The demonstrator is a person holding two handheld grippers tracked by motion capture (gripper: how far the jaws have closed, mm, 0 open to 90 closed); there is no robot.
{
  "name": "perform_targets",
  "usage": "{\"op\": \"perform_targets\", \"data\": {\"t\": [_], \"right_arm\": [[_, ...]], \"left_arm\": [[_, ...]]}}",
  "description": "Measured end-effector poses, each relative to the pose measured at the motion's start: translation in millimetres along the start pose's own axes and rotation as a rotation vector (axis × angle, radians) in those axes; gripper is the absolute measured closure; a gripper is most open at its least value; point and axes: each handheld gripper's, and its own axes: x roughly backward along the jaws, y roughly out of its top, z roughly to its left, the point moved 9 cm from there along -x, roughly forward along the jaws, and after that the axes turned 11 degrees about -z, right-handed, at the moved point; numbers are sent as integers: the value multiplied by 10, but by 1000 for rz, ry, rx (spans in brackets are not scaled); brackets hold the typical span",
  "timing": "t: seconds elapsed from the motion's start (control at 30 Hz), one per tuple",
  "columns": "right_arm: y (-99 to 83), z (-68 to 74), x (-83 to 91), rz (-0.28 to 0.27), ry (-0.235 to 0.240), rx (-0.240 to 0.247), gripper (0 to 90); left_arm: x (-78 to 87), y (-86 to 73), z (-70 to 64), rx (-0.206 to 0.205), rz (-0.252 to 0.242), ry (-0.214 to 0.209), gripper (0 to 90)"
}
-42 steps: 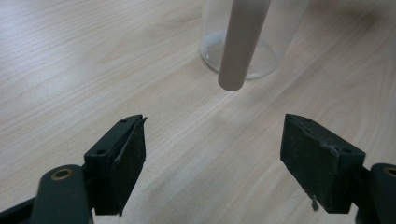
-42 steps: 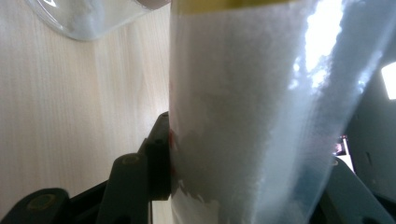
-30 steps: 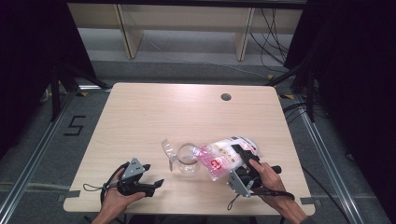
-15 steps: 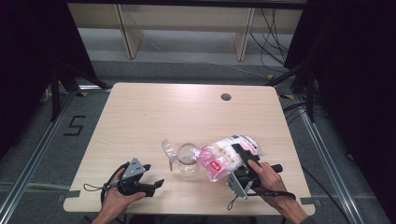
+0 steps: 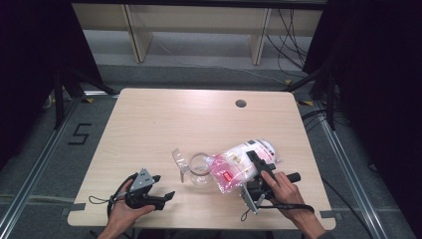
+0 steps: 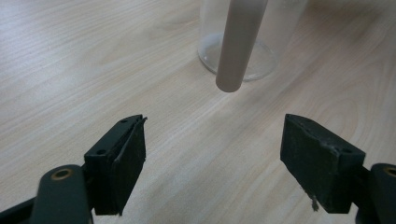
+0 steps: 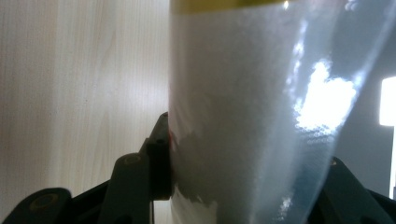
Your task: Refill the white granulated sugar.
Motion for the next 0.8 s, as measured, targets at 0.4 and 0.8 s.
{"op": "perform_targets", "data": {"t": [0.4, 0.8], "right_arm": [[-14, -34, 0, 12, -14, 62, 543], [-1, -76, 19, 24, -24, 109, 548]], "left_arm": [[-5, -6, -8, -14, 10, 3, 221], [-12, -8, -31, -5, 10, 2, 221]]}}
